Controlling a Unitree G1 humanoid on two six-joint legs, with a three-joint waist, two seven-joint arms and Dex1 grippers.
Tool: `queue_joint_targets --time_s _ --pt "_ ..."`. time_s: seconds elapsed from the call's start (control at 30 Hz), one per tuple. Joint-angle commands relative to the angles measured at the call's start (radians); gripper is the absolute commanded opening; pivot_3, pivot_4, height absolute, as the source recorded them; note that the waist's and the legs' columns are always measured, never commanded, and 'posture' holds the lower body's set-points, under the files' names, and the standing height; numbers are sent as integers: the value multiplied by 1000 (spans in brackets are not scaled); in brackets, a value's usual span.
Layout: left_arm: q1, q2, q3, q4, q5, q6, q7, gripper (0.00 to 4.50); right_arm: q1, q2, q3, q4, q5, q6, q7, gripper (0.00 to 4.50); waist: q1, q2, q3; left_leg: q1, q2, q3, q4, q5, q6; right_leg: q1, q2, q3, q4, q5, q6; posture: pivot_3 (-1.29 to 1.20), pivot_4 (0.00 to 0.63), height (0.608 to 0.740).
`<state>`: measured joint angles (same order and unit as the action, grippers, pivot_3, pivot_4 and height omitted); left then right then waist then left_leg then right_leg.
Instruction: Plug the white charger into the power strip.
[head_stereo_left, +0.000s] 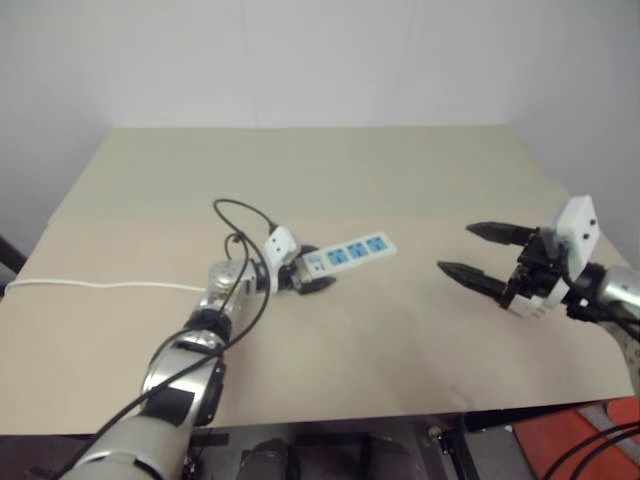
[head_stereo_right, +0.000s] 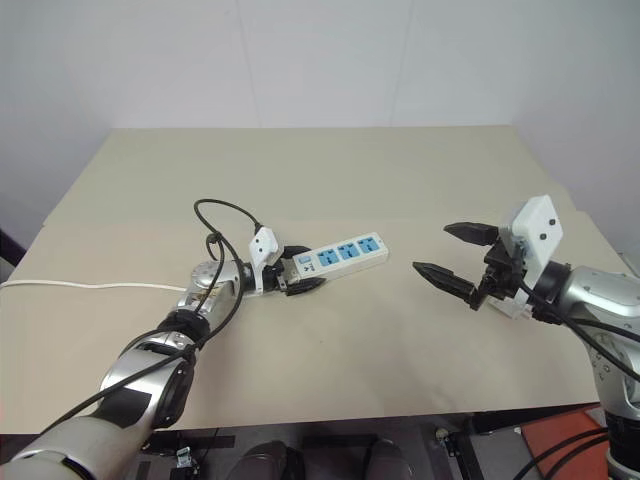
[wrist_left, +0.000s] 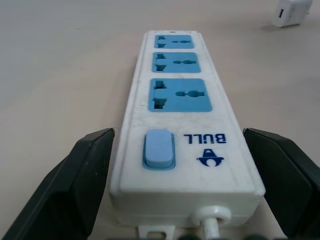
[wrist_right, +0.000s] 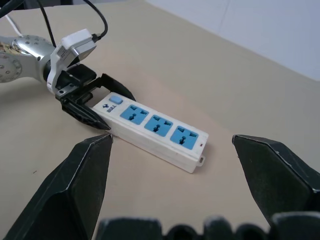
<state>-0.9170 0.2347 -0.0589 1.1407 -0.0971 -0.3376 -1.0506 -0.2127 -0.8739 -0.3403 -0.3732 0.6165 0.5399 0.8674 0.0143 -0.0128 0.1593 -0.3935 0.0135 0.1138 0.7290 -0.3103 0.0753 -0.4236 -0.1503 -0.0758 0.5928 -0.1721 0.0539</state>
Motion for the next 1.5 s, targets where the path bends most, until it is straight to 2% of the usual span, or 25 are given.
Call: queue_joint_targets --time_s 0.03,0.27,0.67,0.77,0.83,0.97,1.17,1.5 --pt "-14 -17 20 18 4 -26 9 4481 -9 -22 -55 -34 35 19 -5 4500 1 0 0 0 0 0 0 0 0 0 0 0 0 0 0 0 150 740" --pt "15 -19 5 31 39 -25 -39 4481 -21 -39 -65 -37 50 36 -5 4500 1 0 0 -1 0 0 0 -1 1 0 -1 0 0 0 0 0 150 740" --pt "24 -20 -1 49 84 -19 5 4481 -31 -40 -77 -65 70 60 -22 4500 0 0 -1 0 0 0 0 -1 2 1 -1 0 0 0 0 0 150 740" --pt "30 -23 2 47 84 -19 11 3890 -34 -42 -87 -71 78 71 -24 4500 1 0 -1 1 0 0 1 -1 2 1 -1 0 0 0 0 0 150 740" --pt "35 -27 11 45 76 -16 17 3298 -40 -46 -88 -72 84 76 -29 4500 0 0 -2 1 0 0 1 -1 2 1 -1 0 0 0 0 0 150 740" --pt "38 -30 20 42 66 -11 -3 3286 -56 -55 -89 -67 100 86 -36 4500 0 1 -2 1 0 0 0 -1 2 1 -1 0 0 0 0 0 150 740" --pt "40 -35 49 27 34 6 -56 3286 -72 -63 -86 -54 101 92 -32 4500 -1 1 -2 1 0 0 0 -1 2 1 -1 0 0 0 0 0 150 740" --pt "76 28 -4 -143 16 63 -322 3286 -101 -62 -65 -12 83 84 -17 4500 -3 1 -2 0 0 1 1 -1 2 0 -1 0 0 0 0 0 150 740"
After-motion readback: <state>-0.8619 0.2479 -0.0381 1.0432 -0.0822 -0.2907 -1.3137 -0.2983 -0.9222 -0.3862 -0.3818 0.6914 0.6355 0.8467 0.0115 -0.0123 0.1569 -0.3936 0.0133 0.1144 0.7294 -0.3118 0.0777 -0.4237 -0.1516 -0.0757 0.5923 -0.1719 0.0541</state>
